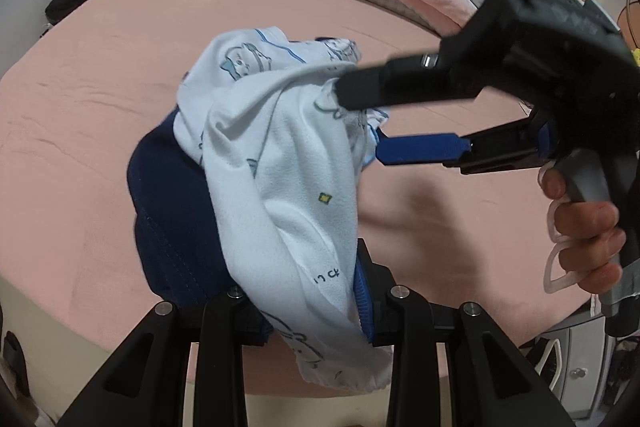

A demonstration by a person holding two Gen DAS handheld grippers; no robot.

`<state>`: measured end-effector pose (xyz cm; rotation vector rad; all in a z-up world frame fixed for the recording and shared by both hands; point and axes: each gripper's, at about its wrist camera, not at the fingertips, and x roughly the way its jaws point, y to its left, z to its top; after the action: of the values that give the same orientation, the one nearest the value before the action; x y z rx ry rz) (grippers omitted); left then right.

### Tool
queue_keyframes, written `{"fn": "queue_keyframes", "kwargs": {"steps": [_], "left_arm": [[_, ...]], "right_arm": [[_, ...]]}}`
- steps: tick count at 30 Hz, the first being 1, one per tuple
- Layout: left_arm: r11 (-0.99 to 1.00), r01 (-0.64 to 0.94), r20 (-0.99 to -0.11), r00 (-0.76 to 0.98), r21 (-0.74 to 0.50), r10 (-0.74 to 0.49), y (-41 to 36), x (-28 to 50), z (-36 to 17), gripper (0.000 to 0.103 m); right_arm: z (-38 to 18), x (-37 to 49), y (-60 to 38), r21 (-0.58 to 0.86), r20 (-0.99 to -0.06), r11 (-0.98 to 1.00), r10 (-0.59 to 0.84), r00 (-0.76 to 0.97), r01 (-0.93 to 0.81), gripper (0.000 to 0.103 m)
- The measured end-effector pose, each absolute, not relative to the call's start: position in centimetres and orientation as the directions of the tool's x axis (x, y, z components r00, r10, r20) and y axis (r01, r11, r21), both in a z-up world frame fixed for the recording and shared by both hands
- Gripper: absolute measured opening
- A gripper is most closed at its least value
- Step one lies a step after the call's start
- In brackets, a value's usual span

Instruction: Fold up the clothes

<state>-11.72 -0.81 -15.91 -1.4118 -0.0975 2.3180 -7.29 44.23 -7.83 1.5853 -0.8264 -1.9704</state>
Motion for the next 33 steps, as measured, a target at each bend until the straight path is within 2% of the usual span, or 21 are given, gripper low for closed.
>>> {"fn": "queue_keyframes", "kwargs": {"steps": [4, 8, 21, 28, 32, 33], "left_arm": [[-0.897, -0.33, -0.831, -0.376, -0.294, 0.41, 0.0, -11.5, -16.2, 0.029], [-0.894, -0.341, -0.834, -0.369, -0.29, 0.411, 0.9, -11.3, -16.4, 0.029], [-0.899, -0.331, -0.84, -0.364, -0.287, 0.403, 1.2, -10.5, -16.2, 0.029], [-0.9, -0.329, -0.845, -0.354, -0.288, 0.4, 1.5, -10.0, -16.0, 0.029], [-0.906, -0.305, -0.861, -0.328, -0.293, 0.388, 1.6, -10.0, -15.8, 0.033], [-0.908, -0.296, -0.868, -0.313, -0.296, 0.385, 1.7, -10.1, -15.7, 0.039]], "right_arm": [[-6.9, -7.0, 44.4, 0.75, -0.641, -0.662, -0.729, -0.238, 0.007, 0.075], [-6.7, -6.9, 43.6, 0.699, -0.686, -0.713, -0.689, -0.233, 0.052, 0.075], [-10.4, -6.4, 41.0, 0.637, -0.757, -0.77, -0.632, -0.164, 0.027, 0.074], [-10.4, -6.0, 40.9, 0.579, -0.795, -0.811, -0.583, -0.166, 0.08, 0.04], [-9.9, -5.8, 40.8, 0.565, -0.798, -0.818, -0.575, -0.179, 0.105, 0.031], [-9.7, -5.7, 40.8, 0.558, -0.801, -0.821, -0.57, -0.183, 0.116, 0.03]]}}
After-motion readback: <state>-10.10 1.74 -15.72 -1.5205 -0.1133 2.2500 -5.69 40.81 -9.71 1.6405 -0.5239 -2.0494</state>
